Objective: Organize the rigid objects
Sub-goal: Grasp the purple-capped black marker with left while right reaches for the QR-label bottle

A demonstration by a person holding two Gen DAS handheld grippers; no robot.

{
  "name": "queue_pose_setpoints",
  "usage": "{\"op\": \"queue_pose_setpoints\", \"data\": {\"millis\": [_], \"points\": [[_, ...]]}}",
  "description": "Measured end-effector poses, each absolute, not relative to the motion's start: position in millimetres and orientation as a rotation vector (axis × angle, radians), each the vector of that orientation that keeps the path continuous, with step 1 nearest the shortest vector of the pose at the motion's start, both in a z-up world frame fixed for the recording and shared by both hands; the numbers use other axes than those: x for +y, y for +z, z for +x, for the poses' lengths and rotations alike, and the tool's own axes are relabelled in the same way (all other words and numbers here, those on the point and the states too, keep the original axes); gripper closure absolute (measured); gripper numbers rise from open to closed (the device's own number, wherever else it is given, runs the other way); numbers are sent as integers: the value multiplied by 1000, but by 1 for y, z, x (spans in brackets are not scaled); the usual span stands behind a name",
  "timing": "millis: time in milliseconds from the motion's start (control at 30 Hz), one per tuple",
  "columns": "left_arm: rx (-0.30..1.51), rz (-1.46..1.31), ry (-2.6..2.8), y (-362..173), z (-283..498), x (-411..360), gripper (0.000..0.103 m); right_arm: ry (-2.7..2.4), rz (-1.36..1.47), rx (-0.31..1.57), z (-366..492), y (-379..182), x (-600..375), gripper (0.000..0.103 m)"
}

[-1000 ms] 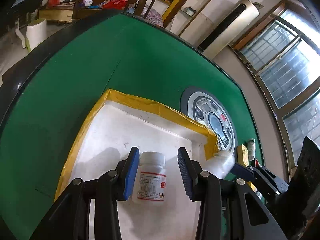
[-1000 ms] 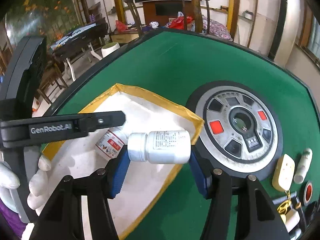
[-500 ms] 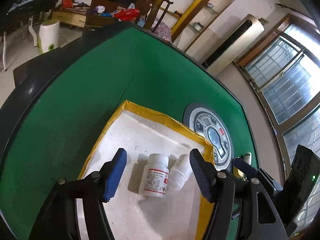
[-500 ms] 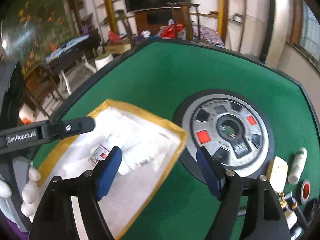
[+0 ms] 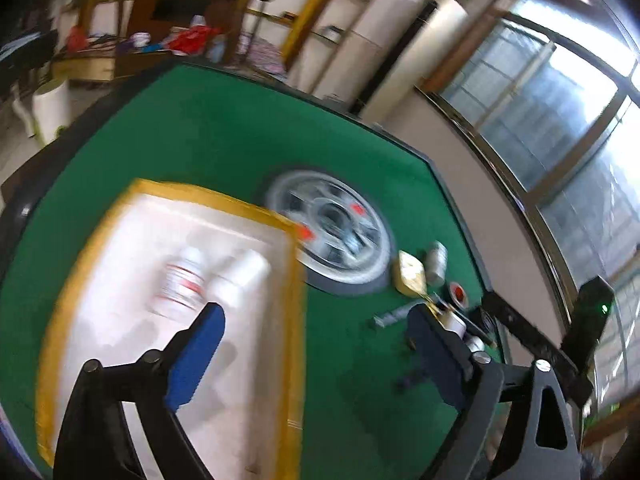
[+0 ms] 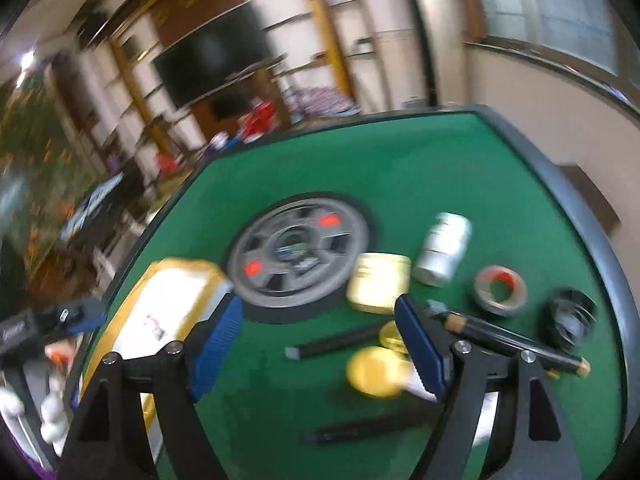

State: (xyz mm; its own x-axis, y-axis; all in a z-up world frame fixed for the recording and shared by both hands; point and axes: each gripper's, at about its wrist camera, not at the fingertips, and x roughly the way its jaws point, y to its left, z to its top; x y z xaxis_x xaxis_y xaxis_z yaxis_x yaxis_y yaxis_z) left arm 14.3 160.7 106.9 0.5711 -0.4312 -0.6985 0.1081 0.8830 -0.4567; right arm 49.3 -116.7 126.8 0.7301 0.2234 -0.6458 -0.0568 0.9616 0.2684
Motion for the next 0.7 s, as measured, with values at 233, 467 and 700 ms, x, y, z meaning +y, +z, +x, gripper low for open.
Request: {"op": "queue_pose_setpoints", "data": {"millis": [233,467,700], "points": [[990,-174,-434,77,-3,60,7,39,389,726,19,95,-200,22],[1021,85,-497,35,-21,-23,8,-1,474,716,-3,68,-245,22],[906,356,-505,25,-20,-84,8,-17,526,691,-14,61,-273,22]]}}
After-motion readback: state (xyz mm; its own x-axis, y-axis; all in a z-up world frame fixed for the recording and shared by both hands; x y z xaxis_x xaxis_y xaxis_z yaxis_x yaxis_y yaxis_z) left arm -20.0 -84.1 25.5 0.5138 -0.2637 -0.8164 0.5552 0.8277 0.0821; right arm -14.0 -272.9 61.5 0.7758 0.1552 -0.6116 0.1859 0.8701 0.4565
